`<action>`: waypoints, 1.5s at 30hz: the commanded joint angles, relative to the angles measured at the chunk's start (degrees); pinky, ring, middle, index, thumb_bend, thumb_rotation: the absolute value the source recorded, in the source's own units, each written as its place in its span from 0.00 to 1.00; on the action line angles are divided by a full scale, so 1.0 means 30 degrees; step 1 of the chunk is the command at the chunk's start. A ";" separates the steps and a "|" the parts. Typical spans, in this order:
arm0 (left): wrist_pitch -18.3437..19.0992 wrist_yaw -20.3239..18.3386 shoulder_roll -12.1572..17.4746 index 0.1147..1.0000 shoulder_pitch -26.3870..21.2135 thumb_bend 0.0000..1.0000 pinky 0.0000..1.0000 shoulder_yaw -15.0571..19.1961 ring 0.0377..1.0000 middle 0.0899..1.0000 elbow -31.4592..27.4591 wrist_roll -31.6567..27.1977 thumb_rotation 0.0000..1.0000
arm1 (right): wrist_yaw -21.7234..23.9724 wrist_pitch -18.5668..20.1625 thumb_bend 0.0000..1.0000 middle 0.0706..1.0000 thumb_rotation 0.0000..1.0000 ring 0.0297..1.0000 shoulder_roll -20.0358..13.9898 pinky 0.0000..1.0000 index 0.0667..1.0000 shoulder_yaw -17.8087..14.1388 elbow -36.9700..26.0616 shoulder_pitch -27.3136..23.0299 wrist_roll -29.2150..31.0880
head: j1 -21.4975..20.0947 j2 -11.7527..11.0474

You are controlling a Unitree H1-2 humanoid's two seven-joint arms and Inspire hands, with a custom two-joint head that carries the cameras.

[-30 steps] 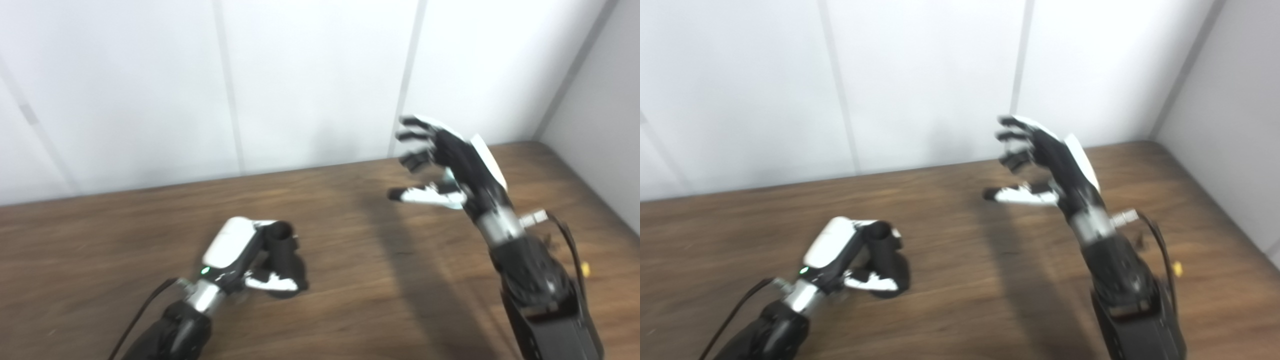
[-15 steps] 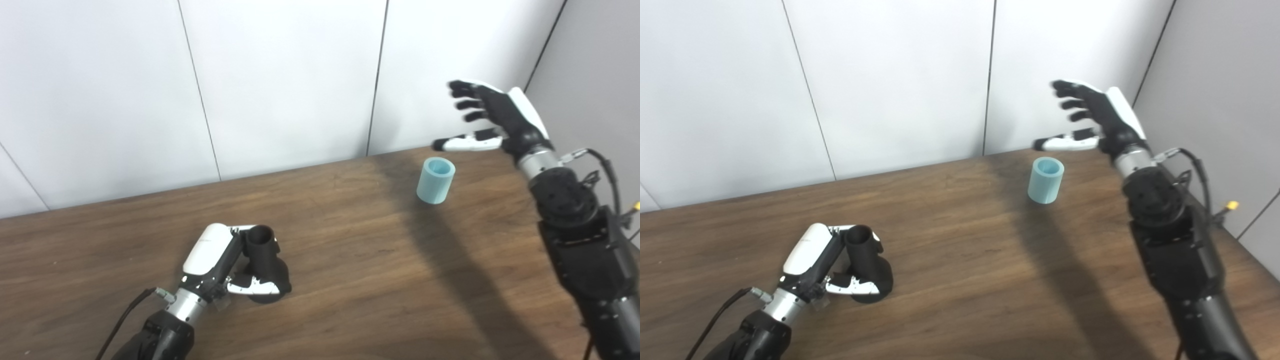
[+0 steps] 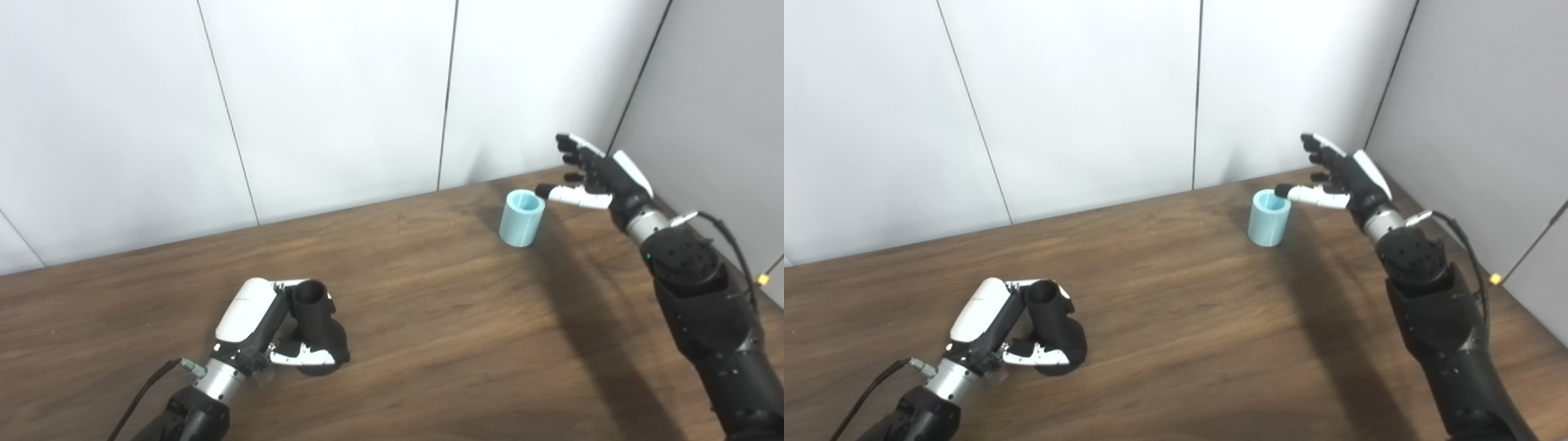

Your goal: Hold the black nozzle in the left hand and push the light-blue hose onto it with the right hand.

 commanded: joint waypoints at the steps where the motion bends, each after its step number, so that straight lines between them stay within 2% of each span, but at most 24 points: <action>1: 0.0222 -0.0154 0.0309 0.43 0.2976 0.50 0.37 -0.1205 0.40 0.40 0.2314 0.0241 0.00 | -0.0110 -0.0975 1.00 0.95 0.45 0.91 -0.0541 0.85 0.96 0.0050 -0.0113 -0.0711 -0.0014 | -0.0010 0.0009; 3: 0.0222 -0.0140 0.0316 0.43 0.3005 0.51 0.36 -0.1245 0.39 0.40 0.2332 0.0137 0.00 | -0.0186 -0.0792 1.00 0.95 0.47 0.92 -0.0408 0.88 0.97 0.0272 0.0214 -0.0742 -0.0161 | -0.0017 0.0036; 6: 0.0221 -0.0135 0.0330 0.43 0.2987 0.51 0.37 -0.1349 0.40 0.41 0.2374 -0.0009 0.00 | -0.0035 -0.0974 1.00 0.98 0.44 0.96 -0.0048 0.94 0.98 0.0329 0.1191 -0.0951 0.0296 | -0.0004 0.0074; 10: 0.0221 -0.0100 0.0363 0.43 0.2938 0.51 0.37 -0.1495 0.40 0.41 0.2456 -0.0043 0.00 | 0.0320 -0.1672 0.93 1.00 0.42 0.97 0.0436 0.93 1.00 0.0379 0.2338 -0.1222 0.1018 | 0.0151 0.0131; 16: 0.0221 -0.0202 0.0445 0.43 0.3044 0.51 0.37 -0.1456 0.41 0.41 0.2345 -0.0168 0.00 | 0.0381 -0.1774 0.93 0.99 0.45 0.96 0.1079 0.93 1.00 0.0437 0.2984 -0.1444 0.1316 | 0.0353 0.0225; 20: 0.0220 -0.0051 0.0578 0.43 0.3064 0.51 0.36 -0.1660 0.40 0.41 0.2159 -0.0226 0.00 | 0.0335 -0.1918 0.91 1.00 0.37 0.98 0.1522 0.93 1.00 0.0520 0.3218 -0.1545 0.1480 | 0.0438 0.0279; 26: 0.0221 -0.0187 0.0628 0.43 0.3116 0.50 0.35 -0.1710 0.39 0.40 0.1996 -0.0453 0.00 | -0.0459 -0.1850 0.88 0.96 0.25 0.91 0.1801 0.87 0.95 0.1158 0.3822 -0.1747 0.0704 | 0.0566 0.0411; 30: 0.0222 -0.0345 0.0591 0.43 0.3151 0.50 0.36 -0.1625 0.39 0.40 0.1986 -0.0549 0.00 | -0.0924 -0.2290 0.91 0.93 0.26 0.86 0.1897 0.83 0.94 0.1474 0.4221 -0.1838 0.0289 | 0.0595 0.0493; 33: 0.0222 -0.0357 0.0566 0.43 0.3159 0.50 0.36 -0.1630 0.39 0.40 0.1951 -0.0519 0.00 | -0.1413 -0.2187 0.86 0.90 0.19 0.82 0.1957 0.79 0.93 0.1664 0.4272 -0.1923 -0.0074 | 0.0671 0.0572; 35: 0.0222 -0.0367 0.0570 0.43 0.3161 0.50 0.35 -0.1636 0.39 0.40 0.1939 -0.0522 0.00 | -0.1640 -0.2062 0.80 0.86 0.09 0.77 0.1878 0.77 0.90 0.1877 0.4462 -0.2008 -0.0371 | 0.0704 0.0596; 37: 0.0222 -0.0360 0.0569 0.43 0.3162 0.50 0.36 -0.1635 0.39 0.40 0.1949 -0.0529 0.00 | -0.1835 -0.1954 0.78 0.83 0.04 0.74 0.1794 0.76 0.87 0.2033 0.4642 -0.2069 -0.0647 | 0.0795 0.0639; 38: 0.0222 -0.0356 0.0561 0.43 0.3162 0.50 0.35 -0.1617 0.39 0.40 0.1970 -0.0517 0.00 | -0.2017 -0.1723 0.78 0.80 0.02 0.71 0.1754 0.72 0.84 0.2123 0.4676 -0.2093 -0.0895 | 0.0839 0.0666; 40: 0.0223 -0.0339 0.0554 0.43 0.3164 0.50 0.35 -0.1580 0.39 0.40 0.2004 -0.0463 0.00 | -0.2497 -0.1599 0.75 0.69 0.00 0.62 0.1547 0.63 0.72 0.2596 0.4756 -0.2111 -0.1838 | 0.0884 0.0708; 41: 0.0223 -0.0324 0.0549 0.43 0.3181 0.50 0.35 -0.1542 0.39 0.39 0.1997 -0.0428 0.00 | -0.2775 -0.1658 0.62 0.57 0.00 0.56 0.1418 0.57 0.55 0.2899 0.4772 -0.2100 -0.2433 | 0.0896 0.0729; 42: 0.0224 -0.0354 0.0545 0.43 0.3202 0.50 0.35 -0.1492 0.39 0.40 0.1982 -0.0433 0.00 | -0.3086 -0.1464 0.57 0.52 0.00 0.52 0.1312 0.53 0.48 0.3193 0.4690 -0.2073 -0.3047 | 0.0918 0.0756; 45: 0.0223 -0.0312 0.0546 0.43 0.3206 0.50 0.35 -0.1480 0.39 0.40 0.2041 -0.0457 0.00 | -0.3532 -0.0833 0.52 0.48 0.00 0.47 0.1252 0.46 0.43 0.3552 0.4500 -0.2018 -0.3721 | 0.0918 0.0756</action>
